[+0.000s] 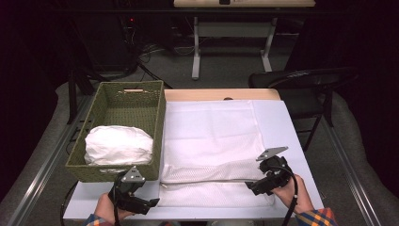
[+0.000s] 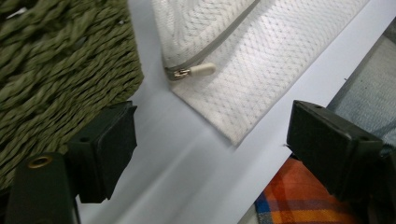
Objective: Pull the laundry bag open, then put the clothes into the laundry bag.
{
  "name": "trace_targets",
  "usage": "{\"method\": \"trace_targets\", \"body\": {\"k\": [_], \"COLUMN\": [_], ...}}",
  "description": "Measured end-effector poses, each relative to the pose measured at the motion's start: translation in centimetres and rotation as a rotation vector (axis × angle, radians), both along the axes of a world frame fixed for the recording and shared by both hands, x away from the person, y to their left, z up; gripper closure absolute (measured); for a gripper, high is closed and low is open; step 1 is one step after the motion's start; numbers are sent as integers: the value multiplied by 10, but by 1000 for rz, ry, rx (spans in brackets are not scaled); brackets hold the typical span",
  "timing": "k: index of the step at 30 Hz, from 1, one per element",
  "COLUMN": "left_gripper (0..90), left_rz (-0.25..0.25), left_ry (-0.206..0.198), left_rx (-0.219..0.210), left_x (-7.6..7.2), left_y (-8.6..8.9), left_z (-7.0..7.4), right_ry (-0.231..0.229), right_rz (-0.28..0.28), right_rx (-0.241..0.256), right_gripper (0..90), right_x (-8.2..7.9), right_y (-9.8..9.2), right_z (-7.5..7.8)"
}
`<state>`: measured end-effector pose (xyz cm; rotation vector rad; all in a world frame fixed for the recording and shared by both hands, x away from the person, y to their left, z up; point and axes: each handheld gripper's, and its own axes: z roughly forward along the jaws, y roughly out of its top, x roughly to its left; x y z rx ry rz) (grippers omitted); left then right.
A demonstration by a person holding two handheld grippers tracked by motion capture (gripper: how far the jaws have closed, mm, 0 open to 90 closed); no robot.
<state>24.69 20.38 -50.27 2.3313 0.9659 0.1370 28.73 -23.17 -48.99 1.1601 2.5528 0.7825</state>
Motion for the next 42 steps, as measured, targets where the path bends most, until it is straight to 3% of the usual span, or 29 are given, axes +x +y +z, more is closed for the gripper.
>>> {"method": "trace_targets", "body": {"k": [5, 9, 12, 22, 25, 34, 42], "left_gripper": [142, 148, 148, 123, 123, 128, 131], "left_rz": [10, -44, -49, -43, -46, -43, -85], "left_ry": [11, -7, -5, -1, -4, -6, 15], "left_rx": [6, 24, 31, 53, 51, 54, 64], "left_x": [1, 2, 2, 5, 5, 4, 8], "left_y": [4, -1, -3, -1, -3, -4, -13], "left_z": [-3, -3, -4, -9, -9, -10, -13], "right_ry": [12, 26, 35, -1, -17, 16, 32], "right_rz": [38, 76, 98, 135, 128, 173, 179], "right_rx": [-30, -17, -42, -89, -116, -111, -127], "right_gripper": [0, 0, 0, 5, 139, 342, 497], "right_x": [1, 8, 12, 18, 22, 26, 31], "right_y": [18, 29, 37, 60, 65, 72, 76], "right_z": [-2, -3, -6, -8, -11, -20, -27]}}
